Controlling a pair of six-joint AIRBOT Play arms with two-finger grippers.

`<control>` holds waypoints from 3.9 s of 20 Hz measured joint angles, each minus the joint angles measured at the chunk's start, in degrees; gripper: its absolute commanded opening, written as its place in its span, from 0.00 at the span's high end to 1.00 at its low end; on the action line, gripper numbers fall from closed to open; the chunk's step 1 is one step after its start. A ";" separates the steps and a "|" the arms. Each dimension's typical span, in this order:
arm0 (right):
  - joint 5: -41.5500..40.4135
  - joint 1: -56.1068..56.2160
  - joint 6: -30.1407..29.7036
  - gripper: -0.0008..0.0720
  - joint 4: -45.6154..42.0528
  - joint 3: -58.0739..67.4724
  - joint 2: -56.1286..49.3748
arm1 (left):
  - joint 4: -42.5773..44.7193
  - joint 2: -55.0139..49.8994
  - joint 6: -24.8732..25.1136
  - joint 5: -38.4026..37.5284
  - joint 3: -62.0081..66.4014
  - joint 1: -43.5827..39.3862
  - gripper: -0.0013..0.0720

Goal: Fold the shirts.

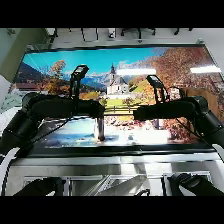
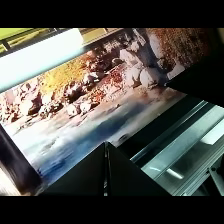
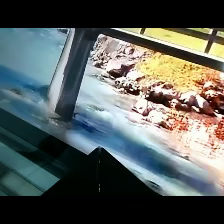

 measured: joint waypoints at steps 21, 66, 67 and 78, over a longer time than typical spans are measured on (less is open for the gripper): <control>1.62 0.00 0.00 0.95 1.31 0.00 -0.35 | 15.52 -0.42 -0.98 -2.54 1.84 4.55 0.85; -8.57 -17.99 0.00 0.35 3.08 4.83 3.61 | 24.35 -26.67 -2.47 14.32 22.27 -6.67 0.44; -8.83 -18.29 0.00 0.35 2.75 4.83 2.78 | 24.17 -27.56 -2.71 15.28 21.86 -6.73 0.11; -10.54 -30.60 -5.81 0.35 4.70 -8.66 -5.73 | 6.12 -15.15 -1.18 18.60 -2.84 10.67 0.07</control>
